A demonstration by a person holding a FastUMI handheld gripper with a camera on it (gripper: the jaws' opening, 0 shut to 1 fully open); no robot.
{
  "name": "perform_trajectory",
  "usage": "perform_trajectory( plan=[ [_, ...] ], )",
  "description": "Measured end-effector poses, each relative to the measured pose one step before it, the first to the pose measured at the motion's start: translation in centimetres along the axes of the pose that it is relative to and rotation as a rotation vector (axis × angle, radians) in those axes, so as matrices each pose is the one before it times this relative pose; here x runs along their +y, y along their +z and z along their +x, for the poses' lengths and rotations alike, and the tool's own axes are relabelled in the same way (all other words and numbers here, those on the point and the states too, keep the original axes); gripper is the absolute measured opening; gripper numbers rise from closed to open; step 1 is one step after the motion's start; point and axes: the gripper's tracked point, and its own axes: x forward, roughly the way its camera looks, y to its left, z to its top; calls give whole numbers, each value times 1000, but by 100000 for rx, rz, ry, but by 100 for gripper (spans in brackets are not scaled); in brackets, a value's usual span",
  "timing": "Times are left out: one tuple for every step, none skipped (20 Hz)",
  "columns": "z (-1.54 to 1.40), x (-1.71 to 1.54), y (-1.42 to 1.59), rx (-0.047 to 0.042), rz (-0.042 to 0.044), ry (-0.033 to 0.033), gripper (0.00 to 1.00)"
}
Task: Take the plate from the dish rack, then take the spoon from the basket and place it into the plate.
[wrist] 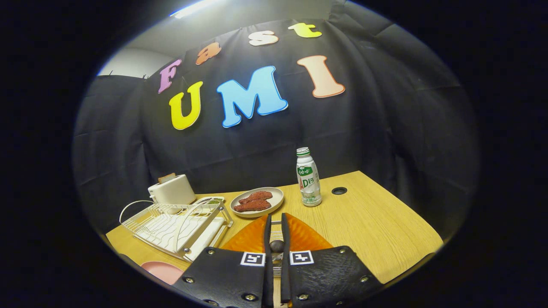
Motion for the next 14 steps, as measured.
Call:
perform_trajectory(
  plan=[
    [-39,410,229,1216,-1334,1068,6],
    [157,272,216,1059,-1398,576,7],
    [-54,-101,327,611,-1682,-445,7],
    [29,-39,233,629,-1397,-568,6],
    [-90,-12,275,635,-459,-648,6],
    [-61,-15,287,115,-92,-628,6],
    [-55,-79,373,629,-479,-904,6],
    [-102,-100,372,-37,-448,-819,6],
    [-166,40,543,-232,-366,-644,6],
    [-298,-4,523,-267,-466,-1281,6],
    [-331,29,799,-959,-554,-1279,6],
    [-464,54,693,-846,-120,-1511,6],
    [-425,275,681,-502,-98,-474,6],
    [-460,317,718,-574,260,-531,6]
  ],
)
